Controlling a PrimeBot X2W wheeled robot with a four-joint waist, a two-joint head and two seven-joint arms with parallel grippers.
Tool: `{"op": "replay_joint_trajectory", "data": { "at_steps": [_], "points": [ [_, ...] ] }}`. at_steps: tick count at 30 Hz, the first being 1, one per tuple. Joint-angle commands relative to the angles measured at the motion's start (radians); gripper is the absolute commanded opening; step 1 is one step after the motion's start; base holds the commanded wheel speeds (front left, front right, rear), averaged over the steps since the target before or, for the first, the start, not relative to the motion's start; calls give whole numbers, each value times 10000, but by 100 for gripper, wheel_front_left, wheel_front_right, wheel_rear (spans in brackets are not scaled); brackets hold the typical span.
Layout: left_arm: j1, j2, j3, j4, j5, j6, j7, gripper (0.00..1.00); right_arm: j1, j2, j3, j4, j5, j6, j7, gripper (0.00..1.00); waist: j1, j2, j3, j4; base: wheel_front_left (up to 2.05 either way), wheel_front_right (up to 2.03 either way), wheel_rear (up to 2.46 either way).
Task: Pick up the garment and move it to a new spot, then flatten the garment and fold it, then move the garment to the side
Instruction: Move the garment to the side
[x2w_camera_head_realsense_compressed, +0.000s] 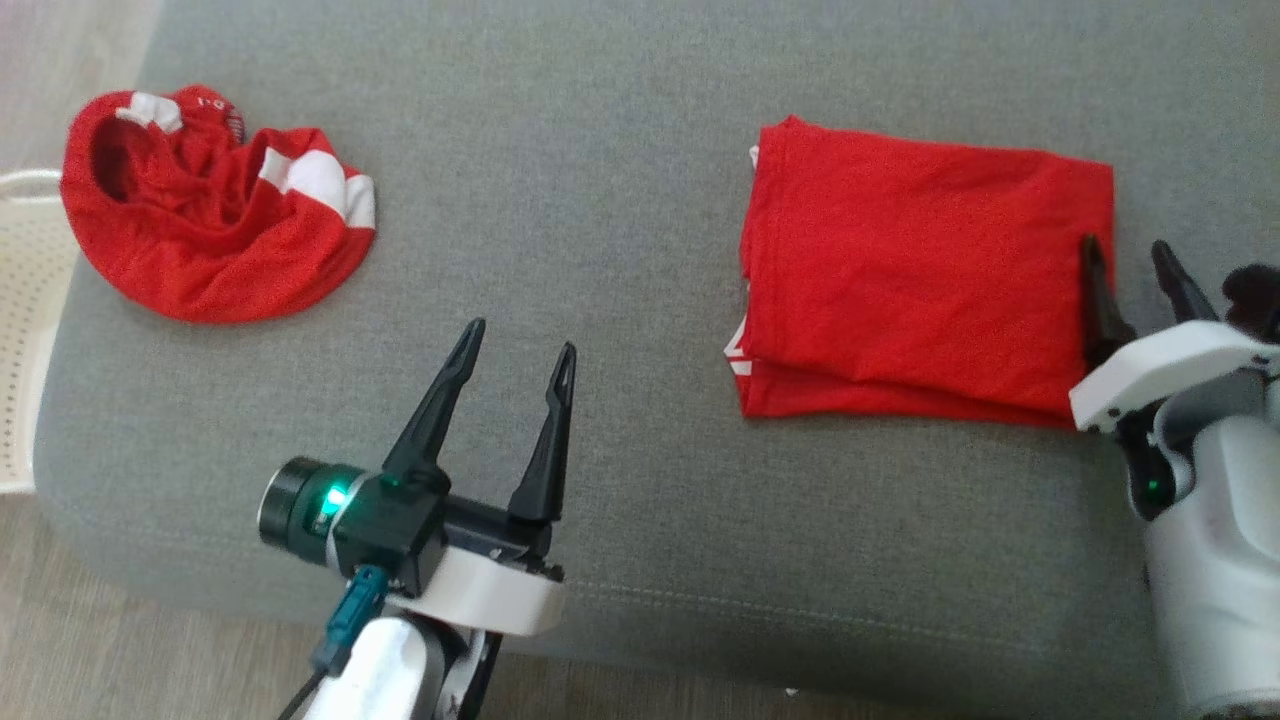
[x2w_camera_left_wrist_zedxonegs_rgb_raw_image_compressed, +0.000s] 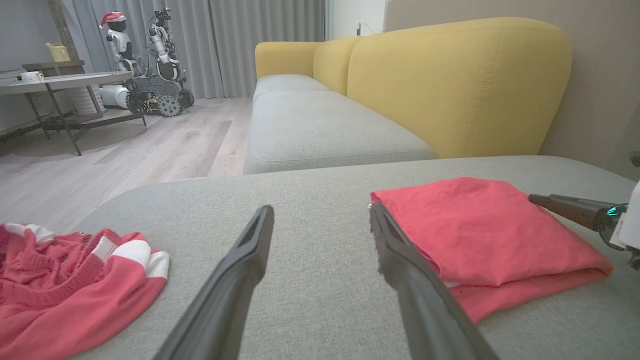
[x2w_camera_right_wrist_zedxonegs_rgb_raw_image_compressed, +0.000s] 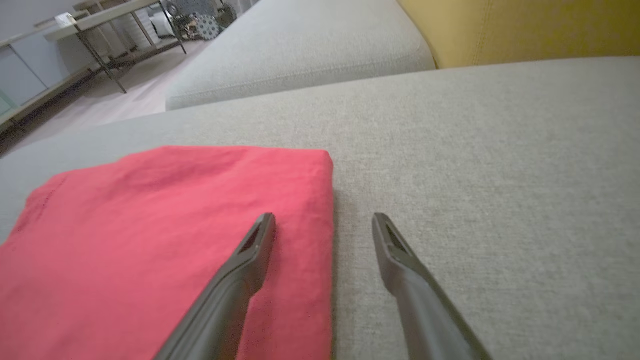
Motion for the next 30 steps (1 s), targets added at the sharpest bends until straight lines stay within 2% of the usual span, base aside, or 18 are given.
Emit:
{"op": "replay_joint_trajectory", "data": {
  "at_steps": [1, 10, 15, 22, 23, 25, 26, 30],
  "points": [
    [-358, -36, 212, -364, 62, 87, -122, 100, -348, -118, 202, -180, -32, 63, 69, 100, -1, 0, 228, -18, 0, 0, 0],
    [-782, -36, -37, -311, 68, 161, -122, 100, -759, -20, 353, 250, 91, 63, 950, 100, -1, 0, 557, -33, 0, 0, 0],
    [-811, -36, -3, -387, 63, 292, -122, 100, -245, -9, 329, -545, 251, 63, 1514, 100, -1, 0, 601, -128, 0, 0, 0],
    [-849, -36, -49, -399, 53, 355, -122, 100, 949, 231, 277, -2411, 764, 63, 2878, 100, -1, 0, 639, -272, 0, 0, 0],
    [-869, -36, -58, -407, 52, 364, -122, 100, 1103, 252, 265, -2677, 829, 63, 3104, 92, -1, 0, 654, -287, 0, 0, 0],
    [-913, -36, -81, -412, 49, 373, -122, 100, 1368, 245, 271, -3166, 901, 63, 3508, 40, -1, 0, 688, -305, 0, 0, 0],
    [-934, -36, -87, -413, 49, 379, -122, 100, 1472, 239, 277, -3405, 960, 63, 3666, 0, -1, 0, 710, -317, 0, 0, 0],
    [-1000, -36, -43, -447, 65, 397, -122, 100, 1637, 40, 241, -4326, 1074, 63, 3920, 0, -1, 0, 834, -451, 0, 0, 0]
  ]
}}
